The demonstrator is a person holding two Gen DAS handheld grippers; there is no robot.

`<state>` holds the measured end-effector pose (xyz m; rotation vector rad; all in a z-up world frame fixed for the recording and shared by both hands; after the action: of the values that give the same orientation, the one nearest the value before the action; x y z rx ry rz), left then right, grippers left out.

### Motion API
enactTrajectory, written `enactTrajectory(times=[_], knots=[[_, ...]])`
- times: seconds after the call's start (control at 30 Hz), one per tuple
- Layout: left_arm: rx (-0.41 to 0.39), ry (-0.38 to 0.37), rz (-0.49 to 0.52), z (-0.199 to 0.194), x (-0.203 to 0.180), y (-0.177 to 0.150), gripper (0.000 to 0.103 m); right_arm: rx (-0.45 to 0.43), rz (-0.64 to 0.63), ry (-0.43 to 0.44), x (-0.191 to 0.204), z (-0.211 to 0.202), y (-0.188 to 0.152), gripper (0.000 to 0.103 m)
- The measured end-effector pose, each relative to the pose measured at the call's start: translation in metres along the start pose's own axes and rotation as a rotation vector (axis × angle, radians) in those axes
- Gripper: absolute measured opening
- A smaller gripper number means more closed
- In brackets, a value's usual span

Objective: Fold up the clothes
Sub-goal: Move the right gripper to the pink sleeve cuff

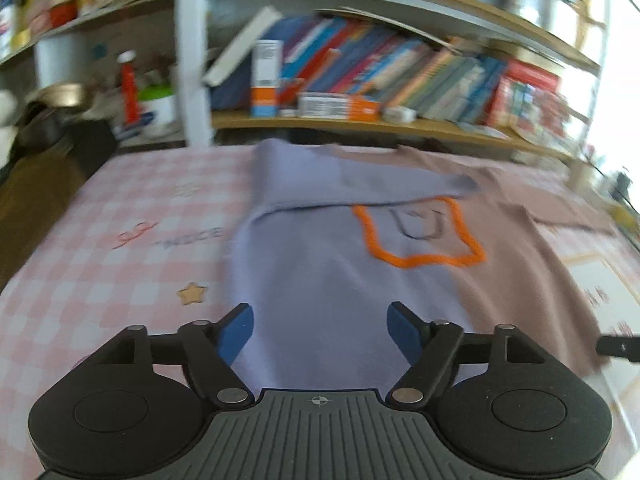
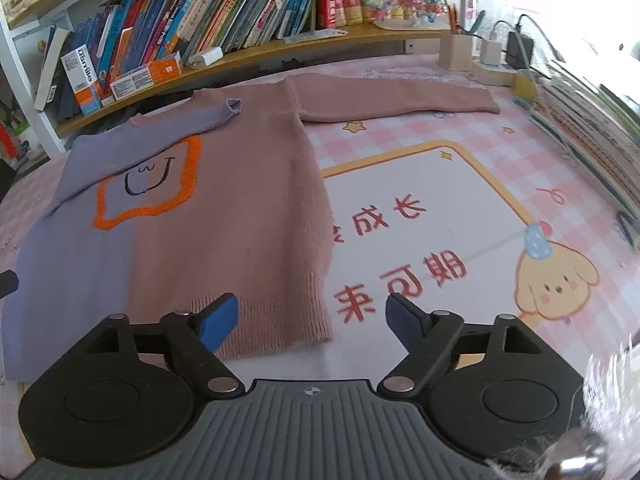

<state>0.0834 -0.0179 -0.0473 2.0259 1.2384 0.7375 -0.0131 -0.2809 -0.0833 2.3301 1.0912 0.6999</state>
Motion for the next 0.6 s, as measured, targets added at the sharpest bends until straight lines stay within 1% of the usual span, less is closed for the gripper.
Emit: enactTrajectory(times=[0.17, 0.3, 0.4, 0.6], knots=[[-0.009, -0.056, 0.010, 0.002, -0.012, 0.001, 0.081, -0.023, 0.016, -0.052, -0.011, -0.013, -0.007, 0.091], [-0.019, -0.078, 0.011, 0.004, -0.018, 0.005, 0.081, -0.037, 0.037, -0.076, -0.021, -0.016, -0.003, 0.092], [-0.015, -0.080, 0.010, 0.008, -0.024, 0.007, 0.081, -0.045, 0.049, -0.087, -0.029, -0.017, 0.001, 0.092], [0.010, -0.052, -0.001, 0.018, -0.040, 0.013, 0.081, -0.035, 0.037, -0.053, -0.048, 0.001, 0.026, 0.093]])
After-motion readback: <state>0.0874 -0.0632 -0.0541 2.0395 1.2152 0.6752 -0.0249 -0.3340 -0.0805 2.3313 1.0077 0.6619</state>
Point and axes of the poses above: each gripper's, at about its wrist camera, not at the fingertips, and z roughly the way its jaws point, x to its left, y to its top, the point moved 6 cm from there along z, roughly the way its jaws point, and after that the axes turned 13 degrees about z, right-handed, at the moved point
